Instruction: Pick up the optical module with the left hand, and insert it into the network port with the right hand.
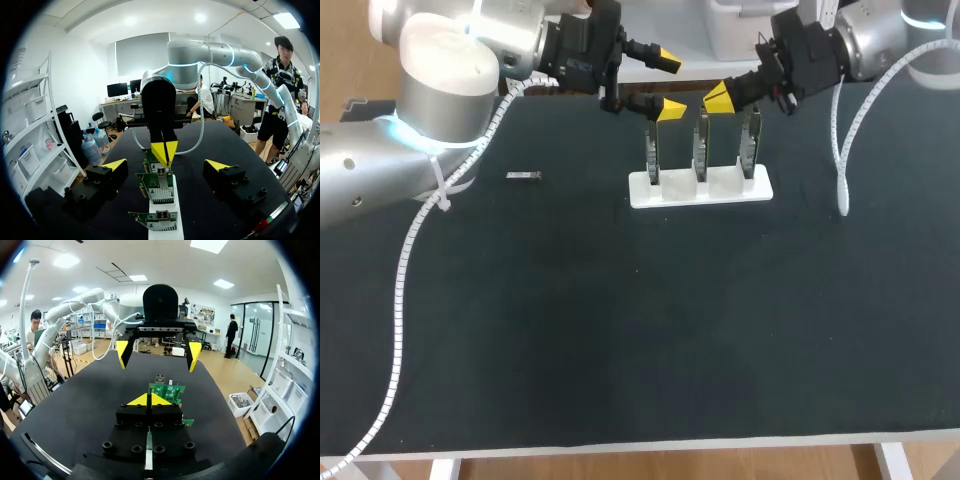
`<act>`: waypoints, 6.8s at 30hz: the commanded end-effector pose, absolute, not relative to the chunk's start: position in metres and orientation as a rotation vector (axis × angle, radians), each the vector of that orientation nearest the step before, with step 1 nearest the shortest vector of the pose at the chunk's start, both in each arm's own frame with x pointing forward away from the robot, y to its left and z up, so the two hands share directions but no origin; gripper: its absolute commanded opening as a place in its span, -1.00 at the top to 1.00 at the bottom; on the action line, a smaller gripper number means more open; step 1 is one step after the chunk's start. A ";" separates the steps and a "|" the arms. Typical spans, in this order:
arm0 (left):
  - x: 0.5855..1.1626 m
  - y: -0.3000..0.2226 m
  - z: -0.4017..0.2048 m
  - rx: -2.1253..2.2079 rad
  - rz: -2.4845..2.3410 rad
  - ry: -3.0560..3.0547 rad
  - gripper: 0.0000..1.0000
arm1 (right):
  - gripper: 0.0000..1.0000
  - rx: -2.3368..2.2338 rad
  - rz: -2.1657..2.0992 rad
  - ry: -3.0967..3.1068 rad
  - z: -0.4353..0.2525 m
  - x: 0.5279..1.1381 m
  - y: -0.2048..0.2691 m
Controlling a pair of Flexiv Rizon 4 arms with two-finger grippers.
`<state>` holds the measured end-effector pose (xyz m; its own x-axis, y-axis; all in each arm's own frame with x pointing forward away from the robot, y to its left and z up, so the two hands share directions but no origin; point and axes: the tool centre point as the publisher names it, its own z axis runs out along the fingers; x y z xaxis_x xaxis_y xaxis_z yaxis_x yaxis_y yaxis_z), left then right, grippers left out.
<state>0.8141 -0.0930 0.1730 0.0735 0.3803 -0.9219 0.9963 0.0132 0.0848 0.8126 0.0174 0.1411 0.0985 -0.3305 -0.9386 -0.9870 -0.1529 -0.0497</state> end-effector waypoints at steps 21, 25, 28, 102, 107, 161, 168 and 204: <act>0.816 -0.094 0.174 1.507 -0.918 1.441 -1.00 | 1.00 -1.594 0.917 1.311 0.175 0.801 -0.029; 0.816 -0.094 0.174 1.507 -0.918 1.441 -1.00 | 1.00 -1.582 0.898 1.332 0.174 0.800 -0.048; 0.816 -0.094 0.174 1.507 -0.918 1.441 -1.00 | 1.00 -1.580 0.891 1.336 0.175 0.801 -0.056; 0.816 -0.094 0.174 1.507 -0.918 1.441 -1.00 | -1.00 -1.613 0.853 1.436 0.176 0.792 -0.096; 0.816 -0.094 0.174 1.507 -0.918 1.441 -1.00 | -1.00 -1.613 0.853 1.436 0.176 0.792 -0.096; 0.790 0.023 0.166 1.470 -0.767 1.642 -1.00 | -1.00 -1.613 0.853 1.436 0.176 0.792 -0.096; 0.802 0.020 0.163 1.576 -0.748 1.728 -1.00 | -1.00 -1.613 0.853 1.436 0.176 0.792 -0.096; 0.779 0.094 0.099 1.372 -0.766 1.969 -1.00 | -1.00 -1.613 0.853 1.436 0.176 0.792 -0.096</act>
